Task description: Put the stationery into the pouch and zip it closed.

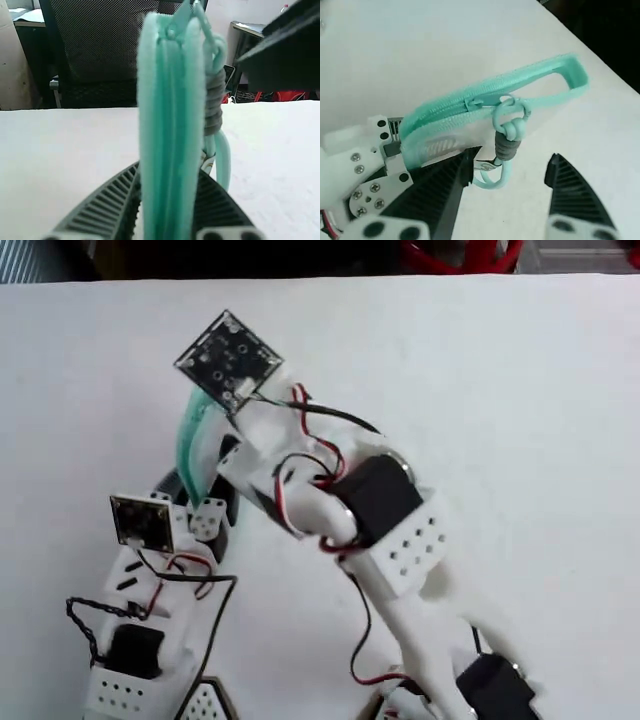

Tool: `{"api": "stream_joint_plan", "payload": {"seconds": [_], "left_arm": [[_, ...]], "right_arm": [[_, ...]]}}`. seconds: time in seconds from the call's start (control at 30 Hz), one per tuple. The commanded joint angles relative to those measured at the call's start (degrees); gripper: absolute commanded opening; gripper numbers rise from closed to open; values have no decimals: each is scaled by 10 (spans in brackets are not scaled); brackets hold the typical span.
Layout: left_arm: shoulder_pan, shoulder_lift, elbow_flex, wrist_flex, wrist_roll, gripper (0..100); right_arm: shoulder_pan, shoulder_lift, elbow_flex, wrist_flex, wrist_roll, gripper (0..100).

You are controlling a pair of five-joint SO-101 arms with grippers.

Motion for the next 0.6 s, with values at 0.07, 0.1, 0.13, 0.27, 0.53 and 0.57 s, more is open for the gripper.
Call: {"api": "stream_joint_plan", "payload": {"seconds": [0.07,0.1,0.13,0.27,0.53,0.57], "left_arm": [[7,-5,-19,-2,5,113],[7,-5,-19,-2,5,113],[7,-5,-19,-2,5,113],[7,-5,-19,-2,5,113],[7,-5,-19,-3,5,113],[7,-5,-19,-4,5,112]], "right_arm": [[-7,29,-18,-29,8,231],[-4,39,-18,-41,7,231],[-3,50,-18,-50,7,231],[0,85,-18,-73,7,231],[22,124,-18,-125,11,12],[28,124,-18,-125,11,18]]}}
